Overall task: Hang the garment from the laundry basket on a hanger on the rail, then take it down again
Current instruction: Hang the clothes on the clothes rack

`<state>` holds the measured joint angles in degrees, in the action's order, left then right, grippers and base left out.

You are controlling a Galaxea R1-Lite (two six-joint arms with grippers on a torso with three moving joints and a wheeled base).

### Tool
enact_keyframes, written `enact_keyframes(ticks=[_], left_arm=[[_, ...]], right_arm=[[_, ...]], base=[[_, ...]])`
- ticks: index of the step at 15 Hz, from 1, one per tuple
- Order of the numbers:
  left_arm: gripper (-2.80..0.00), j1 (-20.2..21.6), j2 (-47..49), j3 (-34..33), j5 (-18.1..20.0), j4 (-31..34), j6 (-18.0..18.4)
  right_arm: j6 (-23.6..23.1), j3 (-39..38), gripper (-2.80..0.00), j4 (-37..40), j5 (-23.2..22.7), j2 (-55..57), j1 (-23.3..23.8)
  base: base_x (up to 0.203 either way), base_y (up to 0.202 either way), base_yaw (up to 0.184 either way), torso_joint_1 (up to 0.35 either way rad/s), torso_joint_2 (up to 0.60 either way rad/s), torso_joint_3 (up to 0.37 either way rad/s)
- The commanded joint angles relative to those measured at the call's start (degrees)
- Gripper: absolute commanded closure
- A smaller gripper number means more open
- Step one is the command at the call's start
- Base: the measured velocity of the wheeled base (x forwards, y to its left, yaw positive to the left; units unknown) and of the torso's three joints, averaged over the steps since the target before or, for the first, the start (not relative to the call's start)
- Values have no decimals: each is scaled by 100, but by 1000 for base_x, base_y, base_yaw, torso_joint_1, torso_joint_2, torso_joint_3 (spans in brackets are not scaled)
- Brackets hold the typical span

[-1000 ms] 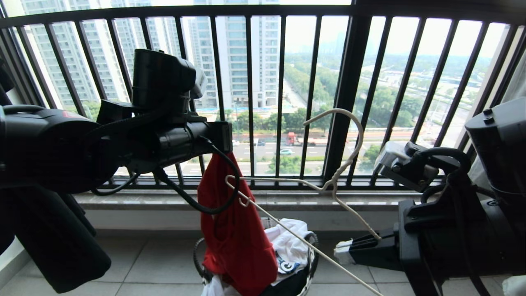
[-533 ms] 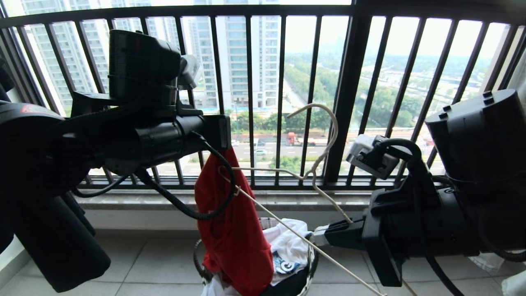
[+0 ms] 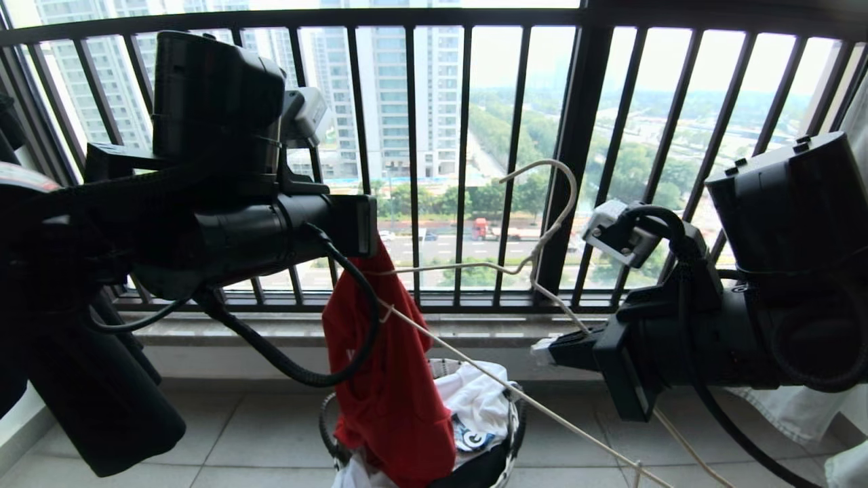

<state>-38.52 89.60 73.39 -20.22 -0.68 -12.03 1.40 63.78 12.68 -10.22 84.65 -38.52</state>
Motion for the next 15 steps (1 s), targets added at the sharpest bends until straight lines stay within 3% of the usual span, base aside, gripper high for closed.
enact_keyframes(ticks=[1, 4, 9, 15], left_arm=[[0, 3, 12, 77, -184, 0, -10], [0, -54, 14, 75, -158, -1, -22], [0, -650, 133, -51, -136, 9, -142], [0, -1067, 328, 234, -221, 257, -757]], right_arm=[[-26, 3, 0, 15, -6, -90, 108], [-26, 38, 0, -20, 55, -116, 205], [-44, 108, 0, -99, 20, 51, 178], [-27, 99, 0, -107, 17, 320, 170]], base=[[0, 0, 0, 0, 0, 0], [0, 0, 0, 0, 0, 0], [0, 0, 0, 0, 0, 0], [0, 0, 0, 0, 0, 0]])
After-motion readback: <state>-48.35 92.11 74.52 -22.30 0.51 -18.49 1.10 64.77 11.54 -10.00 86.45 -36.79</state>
